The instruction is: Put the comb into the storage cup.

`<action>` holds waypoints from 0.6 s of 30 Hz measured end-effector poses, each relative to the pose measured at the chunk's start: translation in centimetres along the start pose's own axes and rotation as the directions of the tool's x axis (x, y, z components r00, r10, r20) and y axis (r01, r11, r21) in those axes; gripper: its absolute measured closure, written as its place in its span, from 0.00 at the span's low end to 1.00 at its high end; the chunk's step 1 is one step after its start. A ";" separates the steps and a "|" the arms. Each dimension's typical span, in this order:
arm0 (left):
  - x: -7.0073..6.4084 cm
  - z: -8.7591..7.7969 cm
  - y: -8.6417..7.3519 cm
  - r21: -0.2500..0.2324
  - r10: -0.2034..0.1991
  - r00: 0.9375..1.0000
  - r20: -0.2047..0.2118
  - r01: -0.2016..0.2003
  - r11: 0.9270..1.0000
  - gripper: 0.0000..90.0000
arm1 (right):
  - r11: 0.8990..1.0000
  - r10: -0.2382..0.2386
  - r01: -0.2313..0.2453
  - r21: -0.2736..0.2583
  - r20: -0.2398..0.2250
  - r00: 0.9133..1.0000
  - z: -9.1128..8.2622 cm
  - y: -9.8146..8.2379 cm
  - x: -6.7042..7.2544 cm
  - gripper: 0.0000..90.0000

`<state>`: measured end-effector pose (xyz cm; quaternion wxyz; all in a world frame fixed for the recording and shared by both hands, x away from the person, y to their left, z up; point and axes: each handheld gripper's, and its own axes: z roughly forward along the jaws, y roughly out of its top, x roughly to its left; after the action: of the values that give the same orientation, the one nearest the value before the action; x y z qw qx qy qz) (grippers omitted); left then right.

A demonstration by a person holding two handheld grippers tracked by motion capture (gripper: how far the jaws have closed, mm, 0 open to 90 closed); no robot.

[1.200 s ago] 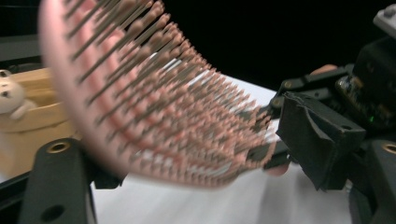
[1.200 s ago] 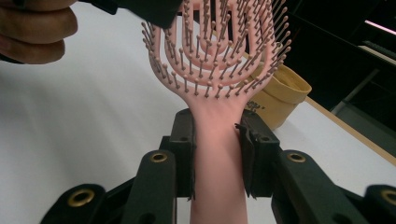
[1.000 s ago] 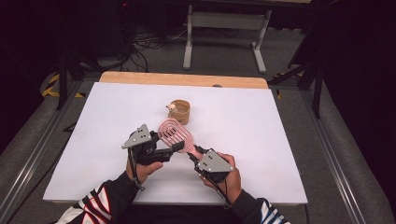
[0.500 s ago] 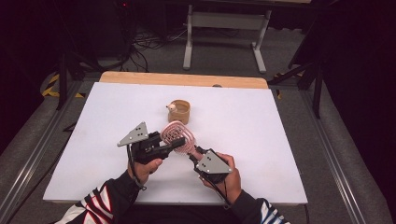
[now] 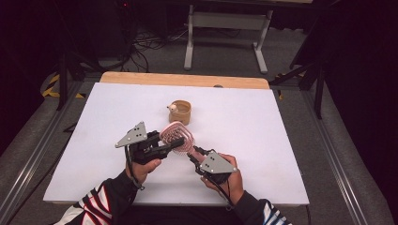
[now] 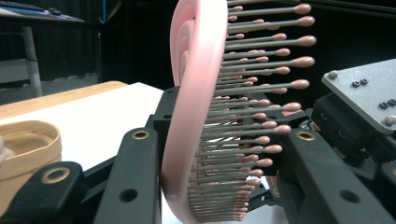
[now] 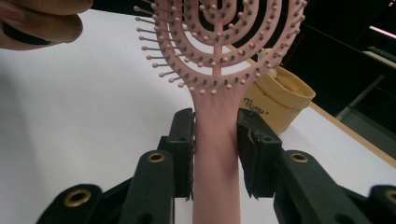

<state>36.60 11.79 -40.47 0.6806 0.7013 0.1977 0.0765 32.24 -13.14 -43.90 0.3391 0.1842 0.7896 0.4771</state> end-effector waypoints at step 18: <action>0.5 -1.6 0.6 0.011 0.060 0.997 -0.053 -0.060 0.998 0.70 | 0.999 0.014 -0.015 -0.044 -0.016 1.000 -0.8 0.0 -0.8 0.51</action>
<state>36.56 13.44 -39.83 0.6690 0.7079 0.1951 0.1146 32.21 -14.13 -43.34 0.3336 0.1786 0.7801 0.4983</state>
